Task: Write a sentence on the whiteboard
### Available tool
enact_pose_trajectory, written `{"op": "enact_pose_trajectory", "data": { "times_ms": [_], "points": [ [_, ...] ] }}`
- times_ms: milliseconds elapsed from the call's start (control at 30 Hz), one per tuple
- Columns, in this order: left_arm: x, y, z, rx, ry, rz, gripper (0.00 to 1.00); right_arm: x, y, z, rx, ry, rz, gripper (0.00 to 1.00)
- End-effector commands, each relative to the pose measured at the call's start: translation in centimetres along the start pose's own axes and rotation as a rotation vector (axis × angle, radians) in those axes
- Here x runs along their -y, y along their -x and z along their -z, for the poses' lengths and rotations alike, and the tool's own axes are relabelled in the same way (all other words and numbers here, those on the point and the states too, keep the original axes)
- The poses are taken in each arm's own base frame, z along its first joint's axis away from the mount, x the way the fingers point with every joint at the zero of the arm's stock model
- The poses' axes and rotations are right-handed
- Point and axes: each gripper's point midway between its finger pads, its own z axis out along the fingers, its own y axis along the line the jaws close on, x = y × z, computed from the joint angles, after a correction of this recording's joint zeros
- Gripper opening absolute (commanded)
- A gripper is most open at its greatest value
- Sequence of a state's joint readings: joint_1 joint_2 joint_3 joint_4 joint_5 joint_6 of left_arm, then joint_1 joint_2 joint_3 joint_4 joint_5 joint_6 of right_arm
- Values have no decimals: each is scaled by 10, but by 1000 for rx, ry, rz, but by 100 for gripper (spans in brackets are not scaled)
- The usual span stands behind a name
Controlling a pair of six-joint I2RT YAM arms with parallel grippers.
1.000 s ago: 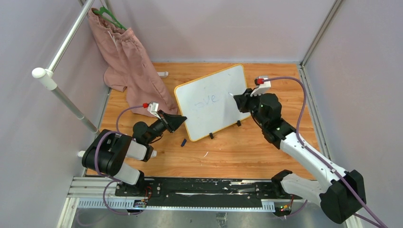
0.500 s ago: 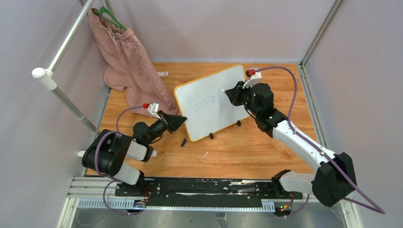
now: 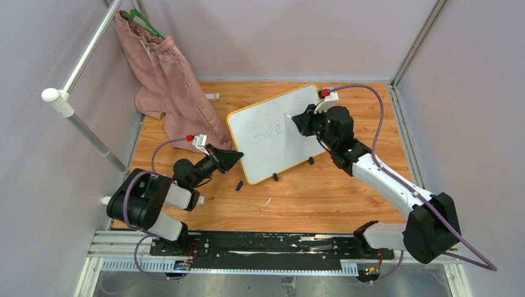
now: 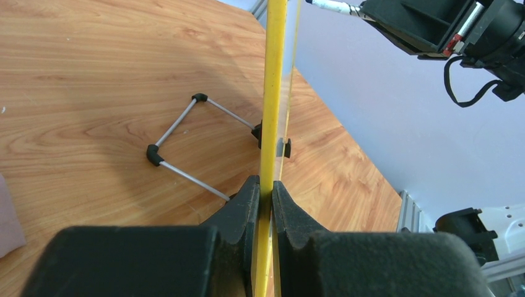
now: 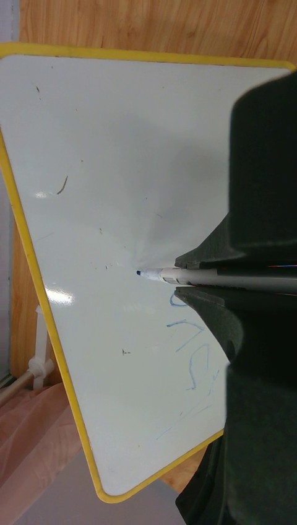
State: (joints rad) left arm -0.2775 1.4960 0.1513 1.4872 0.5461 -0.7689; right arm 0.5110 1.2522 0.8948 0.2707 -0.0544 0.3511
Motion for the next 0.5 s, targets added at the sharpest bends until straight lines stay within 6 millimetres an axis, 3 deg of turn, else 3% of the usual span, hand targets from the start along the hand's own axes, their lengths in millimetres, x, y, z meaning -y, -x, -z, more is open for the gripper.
{"op": "enact_pose_trajectory", "data": {
  "times_ms": [0, 467],
  "points": [
    [14, 11, -1, 41, -54, -46, 0, 3, 36, 1, 118, -21, -1, 0],
    [15, 11, -1, 41, -57, -50, 0, 8, 39, -9, 111, -42, 10, 0]
  ]
}}
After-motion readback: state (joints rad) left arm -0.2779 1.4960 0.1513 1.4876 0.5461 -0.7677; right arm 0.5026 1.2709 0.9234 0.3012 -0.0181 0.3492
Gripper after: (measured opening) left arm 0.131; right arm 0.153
